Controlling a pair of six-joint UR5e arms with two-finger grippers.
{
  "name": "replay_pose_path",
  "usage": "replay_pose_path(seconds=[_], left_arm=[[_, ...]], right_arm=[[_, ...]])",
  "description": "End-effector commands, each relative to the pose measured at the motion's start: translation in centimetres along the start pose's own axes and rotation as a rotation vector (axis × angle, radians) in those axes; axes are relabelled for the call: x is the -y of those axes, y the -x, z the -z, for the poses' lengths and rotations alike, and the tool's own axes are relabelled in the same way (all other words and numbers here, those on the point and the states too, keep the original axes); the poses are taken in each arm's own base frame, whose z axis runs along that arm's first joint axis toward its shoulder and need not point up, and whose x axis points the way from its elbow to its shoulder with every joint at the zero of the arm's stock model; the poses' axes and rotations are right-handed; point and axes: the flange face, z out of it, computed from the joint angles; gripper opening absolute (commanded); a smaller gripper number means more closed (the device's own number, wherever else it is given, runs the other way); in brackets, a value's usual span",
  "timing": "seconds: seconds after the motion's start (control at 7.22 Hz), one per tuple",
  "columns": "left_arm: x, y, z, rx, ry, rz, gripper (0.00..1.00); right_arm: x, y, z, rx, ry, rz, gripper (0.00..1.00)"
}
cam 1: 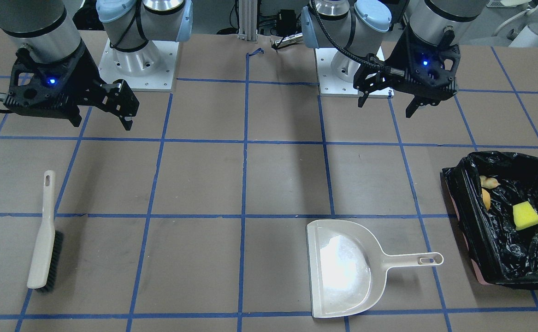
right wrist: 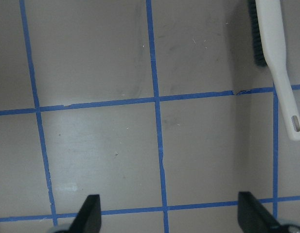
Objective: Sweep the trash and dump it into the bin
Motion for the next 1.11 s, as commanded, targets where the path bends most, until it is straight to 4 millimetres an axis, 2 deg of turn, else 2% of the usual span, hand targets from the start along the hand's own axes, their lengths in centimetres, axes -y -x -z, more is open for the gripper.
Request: replay_pose_path(seconds=[0.0,0.28,0.97], left_arm=[[-0.5,-1.0,0.4,0.049,-0.001,-0.014,1.00],[-1.4,-1.1,1.6,0.076,-0.021,-0.029,1.00],[-1.3,-1.1,1.2,0.075,-0.015,-0.033,1.00]], right_arm=[[0.0,0.0,0.0,0.000,0.001,0.000,1.00],[0.0,0.0,0.0,-0.002,0.001,0.000,1.00],[0.0,0.0,0.0,-0.002,0.001,0.000,1.00]])
